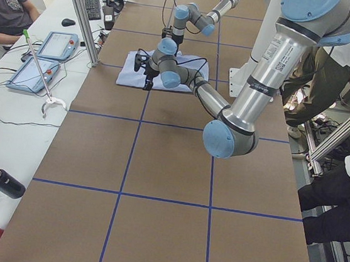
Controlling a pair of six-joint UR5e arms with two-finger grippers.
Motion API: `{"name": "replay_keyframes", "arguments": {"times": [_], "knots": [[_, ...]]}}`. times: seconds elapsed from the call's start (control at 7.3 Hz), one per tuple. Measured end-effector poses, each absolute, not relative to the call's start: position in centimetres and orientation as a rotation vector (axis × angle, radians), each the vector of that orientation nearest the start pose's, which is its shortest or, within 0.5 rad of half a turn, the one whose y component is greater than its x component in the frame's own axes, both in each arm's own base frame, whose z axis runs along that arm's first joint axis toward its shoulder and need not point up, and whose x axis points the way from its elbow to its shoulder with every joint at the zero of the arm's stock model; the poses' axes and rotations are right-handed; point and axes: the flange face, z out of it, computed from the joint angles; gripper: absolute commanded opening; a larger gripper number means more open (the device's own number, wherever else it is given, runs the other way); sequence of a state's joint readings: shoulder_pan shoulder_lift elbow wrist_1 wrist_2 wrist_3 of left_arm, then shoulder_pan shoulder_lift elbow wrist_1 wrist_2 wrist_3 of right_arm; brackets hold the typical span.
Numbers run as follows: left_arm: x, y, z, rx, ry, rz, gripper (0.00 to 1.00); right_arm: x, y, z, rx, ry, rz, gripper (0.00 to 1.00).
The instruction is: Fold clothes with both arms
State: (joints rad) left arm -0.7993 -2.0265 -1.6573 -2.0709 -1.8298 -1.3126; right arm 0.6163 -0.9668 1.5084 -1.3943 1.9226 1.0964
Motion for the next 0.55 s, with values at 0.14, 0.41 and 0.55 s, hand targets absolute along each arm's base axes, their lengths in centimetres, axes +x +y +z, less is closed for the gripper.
{"name": "replay_keyframes", "arguments": {"times": [0.14, 0.41, 0.55], "knots": [[38.1, -54.5, 30.4, 0.319, 1.019, -0.354, 1.0, -51.7, -50.1, 31.8, 0.079, -0.759, 0.0, 1.0], [38.2, -54.5, 30.4, 0.316, 1.02, -0.353, 1.0, -50.2, -51.2, 32.3, 0.072, -0.711, -0.013, 1.0], [38.2, -54.5, 30.4, 0.316, 1.021, -0.353, 1.0, -49.2, -51.7, 32.5, 0.07, -0.694, -0.014, 1.0]]}}
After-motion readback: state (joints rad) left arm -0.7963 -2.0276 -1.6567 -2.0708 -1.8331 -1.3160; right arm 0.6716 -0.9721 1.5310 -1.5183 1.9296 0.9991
